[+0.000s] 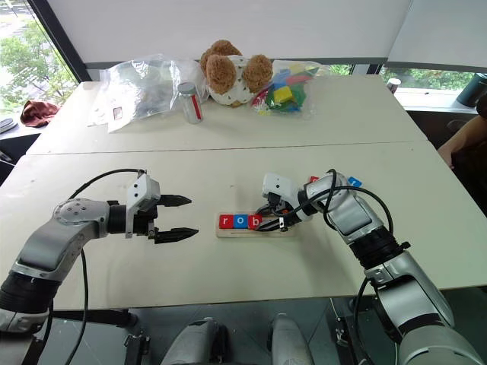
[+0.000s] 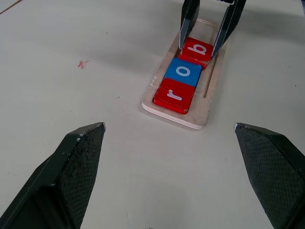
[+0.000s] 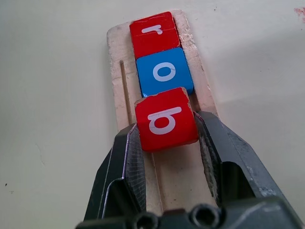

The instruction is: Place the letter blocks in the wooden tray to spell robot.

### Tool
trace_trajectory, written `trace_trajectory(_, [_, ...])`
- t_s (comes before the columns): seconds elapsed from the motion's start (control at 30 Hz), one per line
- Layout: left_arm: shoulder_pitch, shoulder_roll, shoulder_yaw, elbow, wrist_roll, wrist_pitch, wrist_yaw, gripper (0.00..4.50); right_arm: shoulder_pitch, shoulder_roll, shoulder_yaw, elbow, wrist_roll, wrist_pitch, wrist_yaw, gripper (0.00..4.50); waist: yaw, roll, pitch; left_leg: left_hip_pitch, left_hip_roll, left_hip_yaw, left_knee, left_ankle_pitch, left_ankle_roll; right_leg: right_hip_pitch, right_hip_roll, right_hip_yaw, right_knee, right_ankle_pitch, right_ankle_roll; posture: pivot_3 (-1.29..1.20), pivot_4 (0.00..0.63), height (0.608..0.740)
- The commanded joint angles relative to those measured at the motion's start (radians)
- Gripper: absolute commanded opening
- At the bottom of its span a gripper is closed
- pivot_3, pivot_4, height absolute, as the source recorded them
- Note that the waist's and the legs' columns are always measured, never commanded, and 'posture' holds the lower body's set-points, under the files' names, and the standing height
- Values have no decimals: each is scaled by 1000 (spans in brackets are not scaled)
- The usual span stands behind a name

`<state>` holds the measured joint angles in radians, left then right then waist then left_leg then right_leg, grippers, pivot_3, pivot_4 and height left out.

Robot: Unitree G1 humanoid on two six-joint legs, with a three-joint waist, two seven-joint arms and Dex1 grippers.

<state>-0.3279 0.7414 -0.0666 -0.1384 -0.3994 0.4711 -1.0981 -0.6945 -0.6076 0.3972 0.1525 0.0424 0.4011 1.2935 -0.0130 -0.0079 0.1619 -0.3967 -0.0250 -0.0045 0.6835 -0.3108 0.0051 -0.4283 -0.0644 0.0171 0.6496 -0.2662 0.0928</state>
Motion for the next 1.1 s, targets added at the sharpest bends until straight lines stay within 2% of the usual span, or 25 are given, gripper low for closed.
trace_trajectory(0.03, [-11, -1, -1, -27, 4, -8, 3, 4500, -32, 0, -17, -17, 1, -5, -1, 1141, 0, 0, 0, 0, 0, 0, 0, 0, 0, 0, 0, 0, 0, 0, 0, 0, 150, 740])
trace_trajectory(0.4, [-15, -9, -3, -23, 11, -10, 3, 4500, -26, 7, -14, -15, 5, 3, -8, 1141, 0, 0, 0, 0, 0, 0, 0, 0, 0, 0, 0, 0, 0, 0, 0, 0, 150, 740])
trace_trajectory(0.6, [-13, -12, -1, -25, 11, -4, 4, 4500, -30, 11, -32, -28, 13, 16, -29, 4214, 0, 0, 0, 0, 0, 0, 0, 0, 0, 0, 0, 0, 0, 0, 0, 0, 150, 740])
trace_trajectory(0.63, [-13, -13, 0, -26, 11, -3, 4, 4500, -33, 8, -39, -38, 19, 22, -31, 4471, 0, 0, 0, 0, 0, 0, 0, 0, 0, 0, 0, 0, 0, 0, 0, 0, 150, 740])
trace_trajectory(1.0, [-33, -28, -8, -8, 19, -5, 0, 4500, -17, -29, -83, -86, 6, 16, -95, 4471, 2, 0, 0, 0, 0, 0, 0, 0, 0, 0, 0, 0, 0, 0, 0, 0, 150, 740])
trace_trajectory(1.1, [-33, -22, -1, -16, 16, -5, -6, 4500, -11, -79, -168, -37, 12, 37, -158, 4471, 4, 0, 0, 0, 0, 0, 0, 0, 0, 0, 0, 0, 0, 0, 0, 0, 150, 740])
